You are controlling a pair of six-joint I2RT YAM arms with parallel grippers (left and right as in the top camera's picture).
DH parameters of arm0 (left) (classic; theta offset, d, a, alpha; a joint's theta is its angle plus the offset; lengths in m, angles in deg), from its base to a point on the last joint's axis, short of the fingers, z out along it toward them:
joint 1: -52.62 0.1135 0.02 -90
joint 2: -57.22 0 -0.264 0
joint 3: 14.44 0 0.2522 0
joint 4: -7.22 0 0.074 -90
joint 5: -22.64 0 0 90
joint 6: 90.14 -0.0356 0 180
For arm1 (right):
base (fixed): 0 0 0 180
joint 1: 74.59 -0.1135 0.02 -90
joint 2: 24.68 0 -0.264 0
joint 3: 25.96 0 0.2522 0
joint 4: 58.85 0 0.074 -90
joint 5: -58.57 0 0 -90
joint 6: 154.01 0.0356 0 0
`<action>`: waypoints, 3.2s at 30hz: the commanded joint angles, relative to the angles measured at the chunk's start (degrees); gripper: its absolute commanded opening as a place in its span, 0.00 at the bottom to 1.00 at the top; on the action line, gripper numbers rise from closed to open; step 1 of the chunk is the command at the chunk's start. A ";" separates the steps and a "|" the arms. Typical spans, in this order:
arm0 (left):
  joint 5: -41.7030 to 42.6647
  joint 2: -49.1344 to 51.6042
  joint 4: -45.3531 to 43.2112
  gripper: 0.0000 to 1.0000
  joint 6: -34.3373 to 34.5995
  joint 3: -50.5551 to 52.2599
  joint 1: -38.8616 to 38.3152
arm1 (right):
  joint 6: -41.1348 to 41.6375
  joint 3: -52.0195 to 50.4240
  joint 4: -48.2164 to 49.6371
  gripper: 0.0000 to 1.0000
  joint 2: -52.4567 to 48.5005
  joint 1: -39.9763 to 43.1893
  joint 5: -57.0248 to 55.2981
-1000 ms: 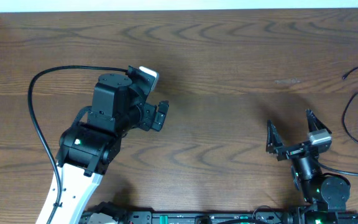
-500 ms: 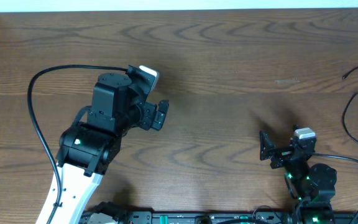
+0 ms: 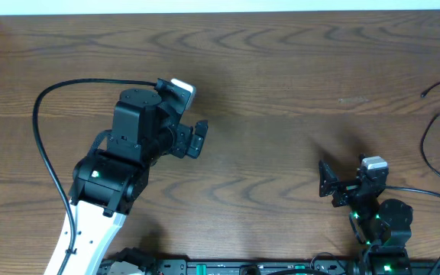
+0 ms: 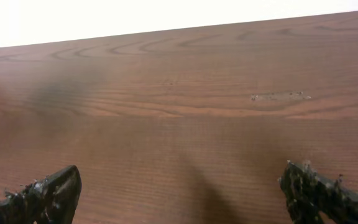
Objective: Untangle cables
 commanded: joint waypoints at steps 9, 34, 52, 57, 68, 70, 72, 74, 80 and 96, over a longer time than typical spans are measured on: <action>-0.13 -0.26 -1.05 1.00 -0.50 -0.46 0.07 | 0.59 -0.07 -0.35 0.99 4.94 0.33 -0.63; -0.33 -4.17 -6.45 1.00 0.22 4.24 -4.17 | 0.59 -0.09 -0.22 0.99 12.39 0.35 -0.66; -15.50 -30.75 -4.00 1.00 20.63 21.75 -7.32 | 0.61 -0.09 -0.24 0.99 12.35 0.35 -0.66; -17.29 -33.09 -1.01 1.00 14.29 22.23 -7.32 | 0.59 -0.09 -0.24 0.99 12.35 0.35 -0.66; -20.63 -32.94 -12.94 1.00 14.12 30.14 -7.34 | 0.59 -0.09 -0.24 0.99 12.35 0.35 -0.66; -19.98 -32.94 -17.27 1.00 14.10 32.02 -7.34 | 0.59 -0.09 -0.24 0.99 12.35 0.35 -0.66; -19.39 -32.96 -20.61 1.00 14.10 33.51 -7.32 | 0.61 -0.09 -0.24 0.99 12.35 0.35 -0.66; -19.39 -33.38 -23.76 1.00 14.12 34.95 -7.15 | 0.61 -0.09 -0.24 0.99 12.35 0.35 -0.66; -16.57 -39.91 -36.98 1.00 14.10 42.97 -3.08 | 0.59 -0.09 -0.24 0.99 12.35 0.35 -0.66; -10.51 -56.54 -47.84 1.00 14.19 55.10 10.34 | 0.59 -0.09 -0.24 0.99 12.35 0.35 -0.66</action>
